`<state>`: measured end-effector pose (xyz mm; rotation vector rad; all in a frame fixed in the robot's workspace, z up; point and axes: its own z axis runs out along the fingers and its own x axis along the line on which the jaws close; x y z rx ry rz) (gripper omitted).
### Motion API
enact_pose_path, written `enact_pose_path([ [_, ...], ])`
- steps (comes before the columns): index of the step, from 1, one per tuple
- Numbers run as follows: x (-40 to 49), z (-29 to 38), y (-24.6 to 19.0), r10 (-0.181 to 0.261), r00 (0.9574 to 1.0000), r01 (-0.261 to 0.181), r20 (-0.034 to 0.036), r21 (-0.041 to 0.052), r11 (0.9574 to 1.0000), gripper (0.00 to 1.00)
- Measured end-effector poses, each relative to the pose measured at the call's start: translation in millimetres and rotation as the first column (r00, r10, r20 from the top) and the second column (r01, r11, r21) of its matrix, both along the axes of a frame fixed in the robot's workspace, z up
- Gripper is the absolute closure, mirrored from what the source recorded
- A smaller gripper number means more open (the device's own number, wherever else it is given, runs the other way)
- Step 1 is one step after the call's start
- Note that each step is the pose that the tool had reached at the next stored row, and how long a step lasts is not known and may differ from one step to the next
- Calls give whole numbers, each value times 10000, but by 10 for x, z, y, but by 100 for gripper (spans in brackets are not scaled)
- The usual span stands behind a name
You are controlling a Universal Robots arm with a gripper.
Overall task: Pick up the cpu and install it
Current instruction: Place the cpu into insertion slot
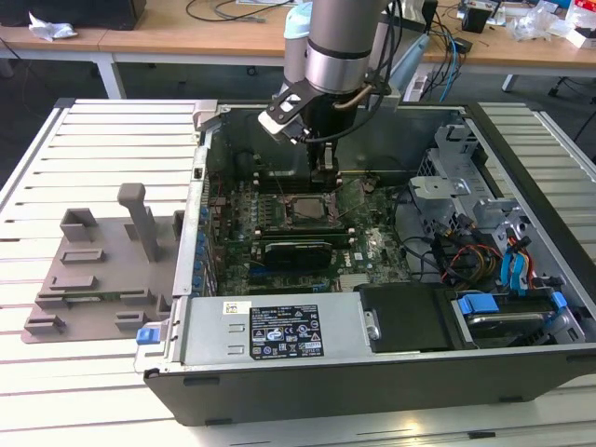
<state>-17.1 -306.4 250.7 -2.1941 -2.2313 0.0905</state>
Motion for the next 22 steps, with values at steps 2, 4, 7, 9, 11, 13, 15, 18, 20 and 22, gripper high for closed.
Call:
enact_pose_path([
  [2,0,33,0,0,10000,0,0,0,10000,89],
  [4,0,68,0,0,10000,0,0,0,10000,89],
  [7,0,119,0,0,10000,0,0,1,10000,89],
  [9,0,150,0,0,10000,0,0,1,10000,89],
  [11,0,174,0,0,10000,0,0,0,10000,89],
  [13,0,225,0,0,10000,0,0,1,10000,89],
  [15,0,269,0,0,10000,0,0,0,10000,89],
  [18,0,343,0,-1,10000,1,0,1,10000,89],
  [20,0,426,0,0,10000,0,0,0,10000,89],
  [22,0,466,0,0,10000,0,1,3,10000,89],
])
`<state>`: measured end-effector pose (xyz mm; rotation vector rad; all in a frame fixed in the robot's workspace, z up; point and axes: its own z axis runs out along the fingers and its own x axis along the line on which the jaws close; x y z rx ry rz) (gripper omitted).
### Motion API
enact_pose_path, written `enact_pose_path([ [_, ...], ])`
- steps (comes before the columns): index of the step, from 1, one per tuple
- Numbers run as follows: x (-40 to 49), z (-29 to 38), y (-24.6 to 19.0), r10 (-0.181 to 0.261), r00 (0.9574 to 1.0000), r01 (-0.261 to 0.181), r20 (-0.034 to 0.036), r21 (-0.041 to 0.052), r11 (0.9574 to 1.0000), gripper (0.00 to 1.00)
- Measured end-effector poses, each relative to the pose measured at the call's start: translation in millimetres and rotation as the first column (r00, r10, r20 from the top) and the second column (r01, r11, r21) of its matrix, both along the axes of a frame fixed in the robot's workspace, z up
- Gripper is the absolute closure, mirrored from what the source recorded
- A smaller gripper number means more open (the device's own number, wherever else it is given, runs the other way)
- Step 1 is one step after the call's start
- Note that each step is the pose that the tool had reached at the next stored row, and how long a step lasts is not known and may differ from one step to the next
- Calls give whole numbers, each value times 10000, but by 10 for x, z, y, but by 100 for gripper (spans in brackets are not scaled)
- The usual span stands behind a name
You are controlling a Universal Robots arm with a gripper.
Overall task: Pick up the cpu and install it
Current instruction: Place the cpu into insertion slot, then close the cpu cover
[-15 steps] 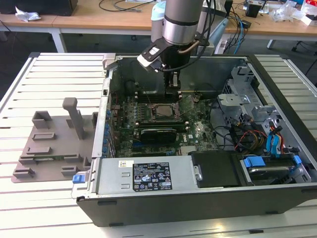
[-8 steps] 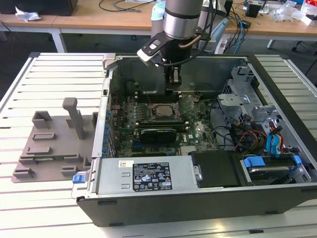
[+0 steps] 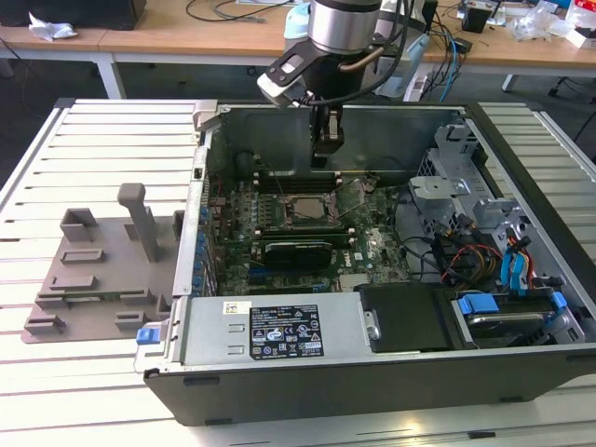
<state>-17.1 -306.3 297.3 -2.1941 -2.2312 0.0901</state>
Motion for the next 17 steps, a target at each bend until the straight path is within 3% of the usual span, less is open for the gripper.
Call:
enact_pose_path([
  [13,0,1,0,0,10000,0,-1,3,10000,89],
  [17,79,1,0,0,10000,0,-1,3,10000,89],
])
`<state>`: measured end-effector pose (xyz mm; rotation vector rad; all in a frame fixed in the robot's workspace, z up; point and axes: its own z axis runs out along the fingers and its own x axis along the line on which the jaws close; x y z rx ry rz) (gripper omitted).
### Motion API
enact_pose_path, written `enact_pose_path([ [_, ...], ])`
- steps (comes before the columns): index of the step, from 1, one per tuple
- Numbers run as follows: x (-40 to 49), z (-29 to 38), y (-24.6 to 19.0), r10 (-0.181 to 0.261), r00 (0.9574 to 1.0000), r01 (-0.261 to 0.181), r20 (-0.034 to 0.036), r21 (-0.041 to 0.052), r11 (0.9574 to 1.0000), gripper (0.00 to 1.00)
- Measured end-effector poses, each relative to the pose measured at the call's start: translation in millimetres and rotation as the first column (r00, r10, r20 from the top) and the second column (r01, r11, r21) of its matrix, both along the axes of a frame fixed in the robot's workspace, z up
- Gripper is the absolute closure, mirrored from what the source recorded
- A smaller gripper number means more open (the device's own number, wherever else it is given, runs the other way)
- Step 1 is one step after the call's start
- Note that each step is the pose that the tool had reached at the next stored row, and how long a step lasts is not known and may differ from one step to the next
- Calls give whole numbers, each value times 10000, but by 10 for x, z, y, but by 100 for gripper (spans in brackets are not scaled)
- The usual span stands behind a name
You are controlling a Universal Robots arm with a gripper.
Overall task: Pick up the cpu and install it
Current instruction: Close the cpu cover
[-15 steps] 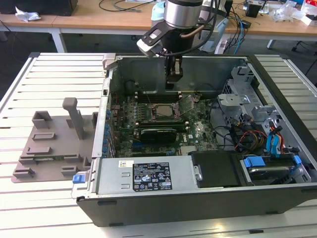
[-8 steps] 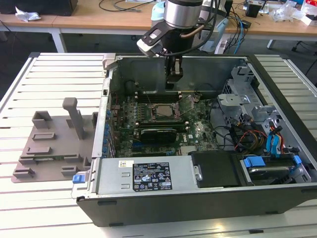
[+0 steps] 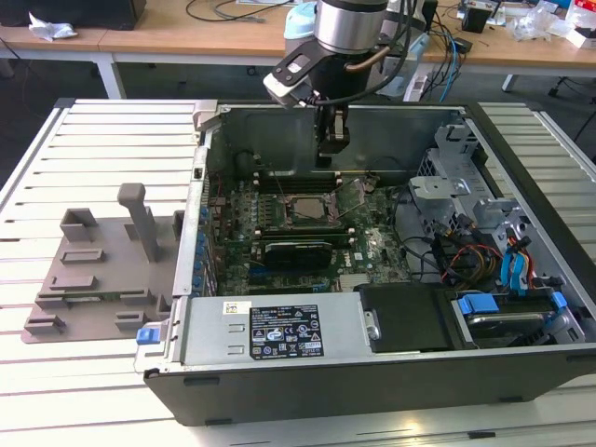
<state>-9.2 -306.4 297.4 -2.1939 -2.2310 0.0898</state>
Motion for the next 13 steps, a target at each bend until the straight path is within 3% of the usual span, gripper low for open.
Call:
enact_pose_path([
  [7,198,0,0,0,10000,0,0,-1,10000,89],
  [10,378,0,0,0,10000,0,-2,-2,10000,89],
  [13,476,-1,0,0,10000,0,-1,-2,10000,89],
])
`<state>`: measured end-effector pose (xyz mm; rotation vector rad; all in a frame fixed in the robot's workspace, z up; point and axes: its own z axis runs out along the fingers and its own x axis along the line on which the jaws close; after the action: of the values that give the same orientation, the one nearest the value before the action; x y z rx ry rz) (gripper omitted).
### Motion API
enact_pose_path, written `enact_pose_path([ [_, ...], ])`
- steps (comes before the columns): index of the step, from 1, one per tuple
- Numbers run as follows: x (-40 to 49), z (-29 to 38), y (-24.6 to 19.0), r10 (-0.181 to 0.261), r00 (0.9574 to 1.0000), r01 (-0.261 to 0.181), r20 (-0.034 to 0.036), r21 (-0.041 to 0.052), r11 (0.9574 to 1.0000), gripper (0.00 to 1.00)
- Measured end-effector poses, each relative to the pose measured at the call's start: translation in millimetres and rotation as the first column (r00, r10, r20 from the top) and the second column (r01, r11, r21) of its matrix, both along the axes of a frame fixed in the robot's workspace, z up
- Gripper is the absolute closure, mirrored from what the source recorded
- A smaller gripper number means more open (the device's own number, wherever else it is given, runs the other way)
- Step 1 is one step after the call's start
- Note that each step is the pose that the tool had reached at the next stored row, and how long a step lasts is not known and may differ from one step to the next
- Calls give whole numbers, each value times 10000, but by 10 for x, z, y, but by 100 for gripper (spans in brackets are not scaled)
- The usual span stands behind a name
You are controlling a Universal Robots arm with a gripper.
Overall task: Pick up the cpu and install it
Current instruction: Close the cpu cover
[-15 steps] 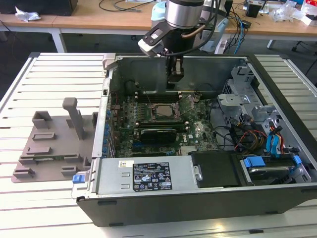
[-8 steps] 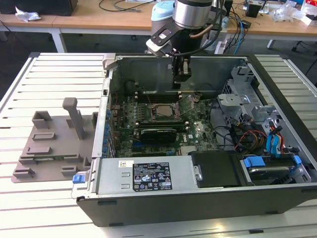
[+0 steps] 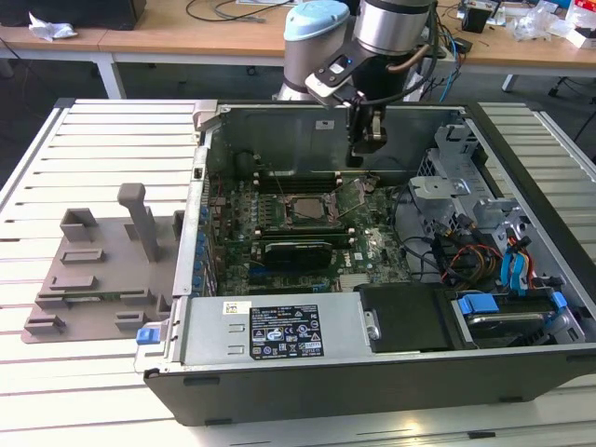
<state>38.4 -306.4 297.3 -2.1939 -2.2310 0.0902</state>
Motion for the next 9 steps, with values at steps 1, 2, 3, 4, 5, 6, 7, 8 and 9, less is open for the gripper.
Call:
enact_pose_path([
  [1,29,0,0,1,10000,-1,0,0,10000,89],
  [2,51,0,0,1,10000,-1,0,0,10000,89],
  [3,65,0,0,0,10000,0,0,0,10000,89],
  [4,82,-1,0,0,10000,0,0,0,10000,89],
  [5,96,-1,0,1,10000,-1,0,0,10000,89],
  [6,126,-1,0,1,10000,-1,0,-1,10000,89],
  [7,166,-2,0,0,10000,0,0,0,10000,89],
  [8,207,-4,0,1,10000,-1,0,0,10000,89],
  [9,243,-8,1,1,10000,-1,0,1,10000,89],
])
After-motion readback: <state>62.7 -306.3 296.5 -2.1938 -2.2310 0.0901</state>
